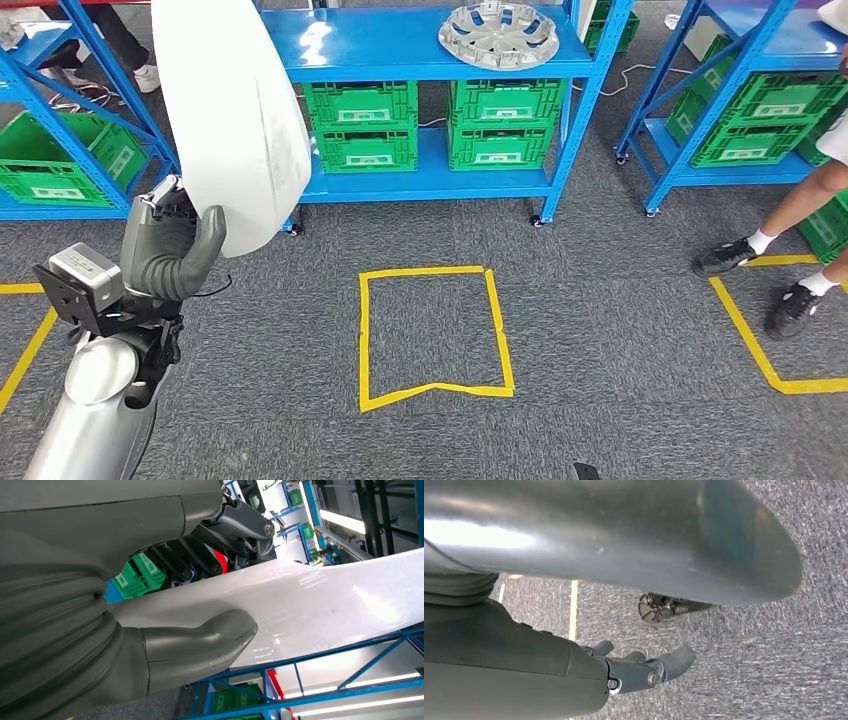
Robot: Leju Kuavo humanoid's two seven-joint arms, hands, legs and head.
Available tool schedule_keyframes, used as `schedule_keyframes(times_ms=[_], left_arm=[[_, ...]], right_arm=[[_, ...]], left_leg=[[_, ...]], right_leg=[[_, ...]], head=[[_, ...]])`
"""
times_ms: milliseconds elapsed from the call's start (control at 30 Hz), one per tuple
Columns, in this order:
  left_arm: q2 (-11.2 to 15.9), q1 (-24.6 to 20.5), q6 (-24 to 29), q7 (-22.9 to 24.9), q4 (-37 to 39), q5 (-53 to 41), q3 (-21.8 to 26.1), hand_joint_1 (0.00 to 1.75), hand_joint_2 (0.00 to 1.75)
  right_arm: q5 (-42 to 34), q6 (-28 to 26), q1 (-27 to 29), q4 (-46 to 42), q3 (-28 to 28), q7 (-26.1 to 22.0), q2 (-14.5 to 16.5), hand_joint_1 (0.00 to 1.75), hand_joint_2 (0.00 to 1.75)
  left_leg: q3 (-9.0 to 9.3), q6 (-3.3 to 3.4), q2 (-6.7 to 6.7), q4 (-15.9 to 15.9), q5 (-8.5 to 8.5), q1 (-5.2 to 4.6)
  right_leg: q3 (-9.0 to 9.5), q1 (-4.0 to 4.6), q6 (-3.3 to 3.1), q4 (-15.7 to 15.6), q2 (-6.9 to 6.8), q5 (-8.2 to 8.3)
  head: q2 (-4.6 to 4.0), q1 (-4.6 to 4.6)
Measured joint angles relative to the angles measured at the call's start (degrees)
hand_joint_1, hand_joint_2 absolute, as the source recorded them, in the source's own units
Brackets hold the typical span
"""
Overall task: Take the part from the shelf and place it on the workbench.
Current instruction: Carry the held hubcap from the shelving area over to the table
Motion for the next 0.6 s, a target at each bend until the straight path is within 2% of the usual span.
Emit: schedule_keyframes(times_ms=[33, 67, 100, 167, 233, 267, 333, 367, 400, 433, 467, 533, 567, 600], left_arm=[[0.00, -0.06, 0.09, 0.04, 0.03, 0.03, -0.01, 1.75, 1.75], [-0.01, -0.10, 0.18, 0.08, 0.08, 0.08, -0.02, 1.75, 1.75], [0.00, -0.12, 0.26, 0.11, 0.15, 0.14, -0.03, 1.75, 1.75], [0.04, -0.12, 0.39, 0.13, 0.25, 0.26, -0.06, 1.75, 1.75], [0.25, -0.14, 0.45, 0.12, 0.26, 0.32, -0.07, 1.75, 1.75], [0.42, -0.13, 0.47, 0.11, 0.27, 0.33, -0.07, 1.75, 1.75], [0.72, 0.04, 0.51, 0.12, 0.32, 0.34, -0.07, 1.75, 1.75], [0.84, 0.19, 0.54, 0.12, 0.38, 0.35, -0.07, 1.75, 1.75], [0.95, 0.31, 0.54, 0.13, 0.44, 0.35, -0.07, 1.75, 1.75], [1.06, 0.38, 0.54, 0.13, 0.50, 0.35, -0.07, 1.75, 1.75], [1.14, 0.40, 0.55, 0.12, 0.54, 0.35, -0.07, 1.75, 1.75], [1.26, 0.32, 0.55, 0.11, 0.51, 0.35, -0.07, 1.75, 1.75], [1.29, 0.28, 0.56, 0.10, 0.48, 0.35, -0.07, 1.75, 1.75], [1.32, 0.25, 0.56, 0.10, 0.46, 0.35, -0.07, 1.75, 1.75]], right_arm=[[0.00, -0.12, 0.01, 0.00, 0.00, -0.03, -0.02, 0.00, 0.00], [0.02, -0.16, 0.05, 0.00, 0.00, -0.04, -0.04, 0.00, 0.00], [0.06, -0.17, 0.10, 0.01, 0.00, -0.03, -0.05, 0.00, 0.00], [0.16, -0.17, 0.22, 0.01, 0.00, -0.01, -0.02, 0.00, 0.00], [0.26, -0.17, 0.18, 0.00, 0.00, 0.01, 0.02, 0.00, 0.00], [0.31, -0.17, 0.16, 0.00, 0.00, 0.02, 0.04, 0.00, 0.00], [0.34, -0.17, 0.20, 0.01, 0.00, 0.04, 0.04, 0.00, 0.00], [0.35, -0.17, 0.25, 0.01, 0.00, 0.05, 0.04, 0.00, 0.00], [0.35, -0.17, 0.28, 0.01, 0.00, 0.05, 0.04, 0.00, 0.00], [0.35, -0.17, 0.27, 0.01, 0.00, 0.05, 0.04, 0.00, 0.00], [0.35, -0.17, 0.24, 0.01, 0.01, 0.05, 0.04, 0.00, 0.00], [0.35, -0.17, 0.17, 0.00, 0.01, 0.05, 0.04, 0.00, 0.00], [0.35, -0.17, 0.15, 0.00, 0.01, 0.05, 0.04, 0.00, 0.00], [0.36, -0.16, 0.14, 0.00, 0.01, 0.05, 0.04, 0.00, 0.00]], left_leg=[[-0.40, -0.25, -0.31, 0.39, 0.02, -0.04], [-0.72, -0.57, -0.59, 0.64, 0.08, -0.06], [-1.00, -0.96, -0.90, 0.71, 0.21, -0.04], [-1.27, -1.71, -1.57, 0.53, 0.50, 0.06], [-2.10, -2.37, -1.08, 1.93, -0.54, 0.05], [-3.18, -2.66, -0.42, 4.26, -1.96, 0.08], [-6.47, -3.20, 0.82, 11.58, -5.53, 0.22], [-7.85, -3.37, 1.08, 14.67, -6.60, 0.28], [-8.36, -3.46, 1.23, 15.99, -6.62, 0.31], [-7.76, -3.44, 1.40, 15.03, -5.57, 0.31], [-6.08, -3.35, 1.77, 11.97, -3.75, 0.31], [-2.04, -2.89, 3.46, 3.96, -0.75, 0.07], [-0.79, -2.55, 4.04, 1.34, -0.05, -0.10], [-0.32, -2.20, 4.28, 0.11, 0.10, -0.28]], right_leg=[[1.91, -0.01, -0.20, -3.29, 0.78, 0.68], [2.94, 0.01, -0.41, -5.23, 1.36, 0.85], [3.20, 0.10, -0.67, -5.92, 1.63, 0.65], [3.13, 0.11, -1.35, -6.22, 0.67, 1.02], [3.25, -0.10, -2.16, -6.72, -0.28, 1.41], [3.28, -0.18, -2.43, -6.91, -0.76, 1.55], [3.15, -0.10, -2.64, -6.91, -1.68, 1.60], [3.08, -0.07, -2.65, -6.89, -2.21, 1.61], [3.04, -0.05, -2.65, -6.86, -2.74, 1.62], [3.02, -0.04, -2.65, -6.81, -3.24, 1.62], [3.03, -0.04, -2.64, -6.74, -3.72, 1.62], [3.05, 0.10, -2.41, -6.57, -4.61, 1.60], [3.02, 0.21, -2.16, -6.51, -4.98, 1.62], [2.98, 0.32, -1.86, -6.51, -5.37, 1.68]], head=[[0.00, -0.02], [0.00, -0.03], [0.00, -0.04], [0.00, -0.02], [0.00, -0.21], [0.00, -0.31], [0.00, -0.46], [0.00, -0.46], [0.00, -0.46], [0.00, -0.46], [0.00, -0.46], [0.00, -0.45], [0.00, -0.42], [0.00, -0.40]])
